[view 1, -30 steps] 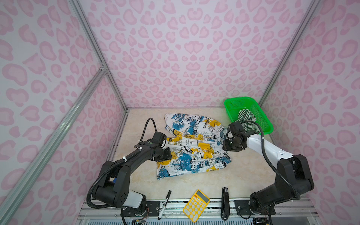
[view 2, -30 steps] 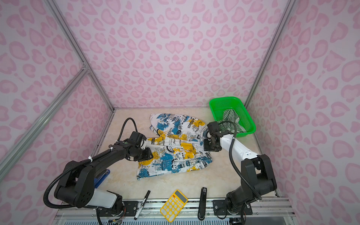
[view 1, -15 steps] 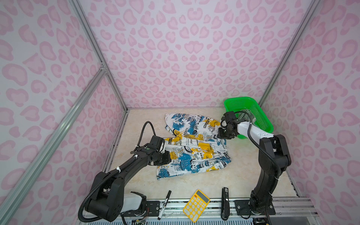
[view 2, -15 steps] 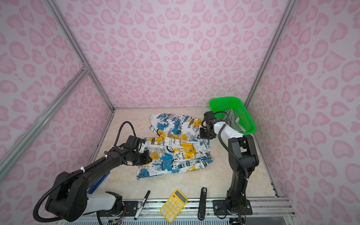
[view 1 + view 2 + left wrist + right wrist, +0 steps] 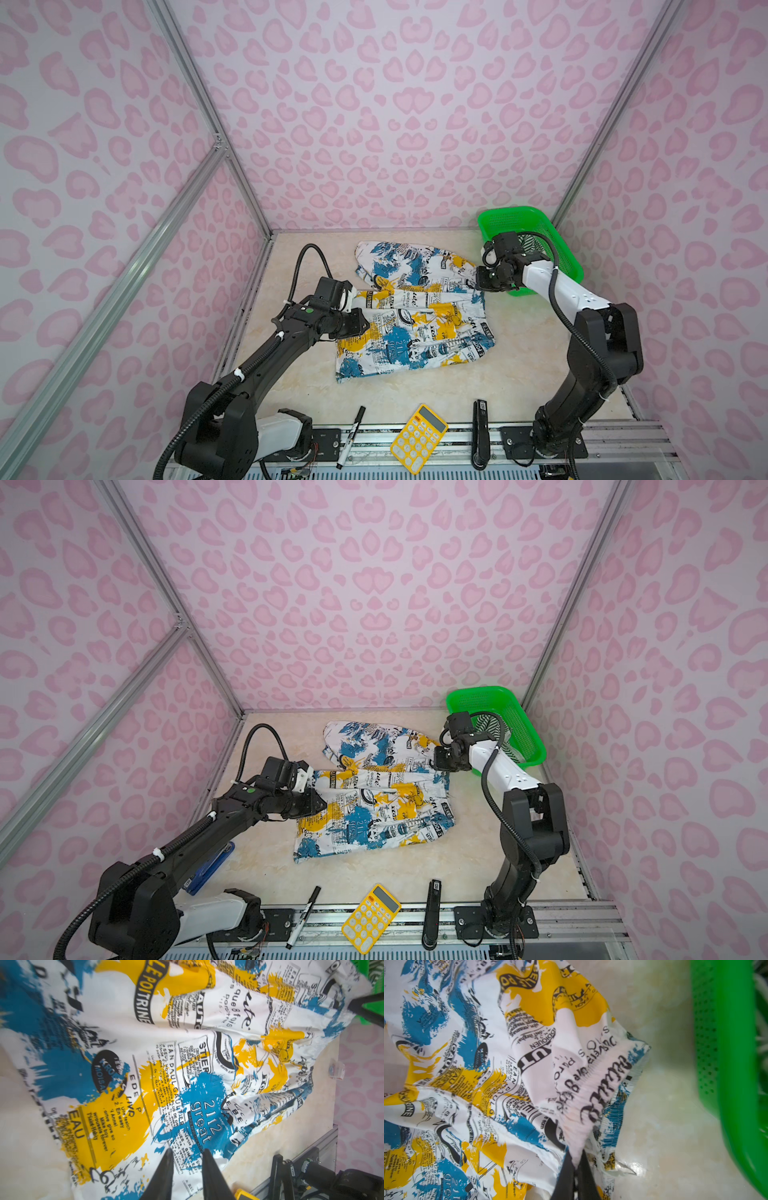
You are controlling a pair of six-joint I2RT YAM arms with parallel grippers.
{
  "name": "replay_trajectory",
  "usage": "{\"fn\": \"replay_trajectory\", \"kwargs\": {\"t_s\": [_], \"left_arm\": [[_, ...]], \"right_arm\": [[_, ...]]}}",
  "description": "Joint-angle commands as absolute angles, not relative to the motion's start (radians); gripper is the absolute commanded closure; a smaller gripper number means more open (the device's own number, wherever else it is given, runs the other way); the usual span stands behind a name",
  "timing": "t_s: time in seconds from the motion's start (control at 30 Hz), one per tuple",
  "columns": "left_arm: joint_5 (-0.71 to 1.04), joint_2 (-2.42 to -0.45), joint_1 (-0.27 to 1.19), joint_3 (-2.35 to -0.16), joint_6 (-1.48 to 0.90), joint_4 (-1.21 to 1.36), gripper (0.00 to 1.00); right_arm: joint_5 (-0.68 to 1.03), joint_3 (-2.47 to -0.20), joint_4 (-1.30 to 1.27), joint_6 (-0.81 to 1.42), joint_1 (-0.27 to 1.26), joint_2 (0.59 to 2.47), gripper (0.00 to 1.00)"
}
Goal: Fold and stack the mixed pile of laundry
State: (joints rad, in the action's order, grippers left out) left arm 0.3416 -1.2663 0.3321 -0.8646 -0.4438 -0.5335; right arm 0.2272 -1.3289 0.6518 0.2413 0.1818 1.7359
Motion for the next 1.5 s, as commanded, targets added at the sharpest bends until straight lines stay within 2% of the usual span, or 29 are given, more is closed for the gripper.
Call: {"fn": "replay_trajectory", "kwargs": {"t_s": [0.0, 0.1, 0.13, 0.2, 0.27, 0.3, 0.4, 0.57, 0.63, 0.73, 0.9, 1.13, 1.47], "left_arm": [[0.318, -1.294, 0.316, -0.932, -0.439, -0.519, 0.71], [0.334, -1.350, 0.303, -1.004, -0.432, -0.497, 0.65], [0.334, -1.373, 0.298, -1.030, -0.430, -0.491, 0.58], [0.323, -1.419, 0.285, -1.093, -0.418, -0.494, 0.51], [0.291, -1.471, 0.265, -1.156, -0.404, -0.491, 0.45], [0.277, -1.498, 0.245, -1.187, -0.402, -0.487, 0.45], [0.277, -1.611, 0.189, -1.280, -0.396, -0.450, 0.45], [0.322, -1.858, 0.164, -1.503, -0.231, -0.437, 0.48], [0.359, -1.940, 0.163, -1.572, -0.155, -0.439, 0.49], [0.416, -2.034, 0.163, -1.643, -0.080, -0.436, 0.49], [0.514, -2.178, 0.169, -1.754, -0.028, -0.481, 0.50], [0.517, -2.274, 0.194, -1.817, 0.001, -0.471, 0.45], [0.422, -2.369, 0.198, -1.951, -0.006, -0.510, 0.43]], "right_arm": [[0.176, -1.285, 0.684, 0.232, 0.169, 1.751, 1.00], [0.075, -1.264, 0.691, 0.229, 0.173, 1.819, 1.00], [0.007, -1.259, 0.698, 0.229, 0.180, 1.839, 1.00], [-0.065, -1.244, 0.704, 0.228, 0.192, 1.862, 0.98], [-0.083, -1.234, 0.701, 0.230, 0.202, 1.857, 0.85], [-0.098, -1.233, 0.706, 0.230, 0.210, 1.847, 0.77], [-0.174, -1.259, 0.745, 0.226, 0.252, 1.808, 0.63], [-0.250, -1.318, 0.805, 0.228, 0.330, 1.740, 0.54], [-0.234, -1.327, 0.805, 0.231, 0.351, 1.724, 0.53], [-0.100, -1.299, 0.734, 0.239, 0.349, 1.714, 0.51], [0.011, -1.291, 0.668, 0.253, 0.336, 1.790, 0.51], [0.087, -1.243, 0.599, 0.278, 0.279, 1.857, 0.53], [0.094, -1.199, 0.580, 0.281, 0.265, 1.861, 0.54]]}}
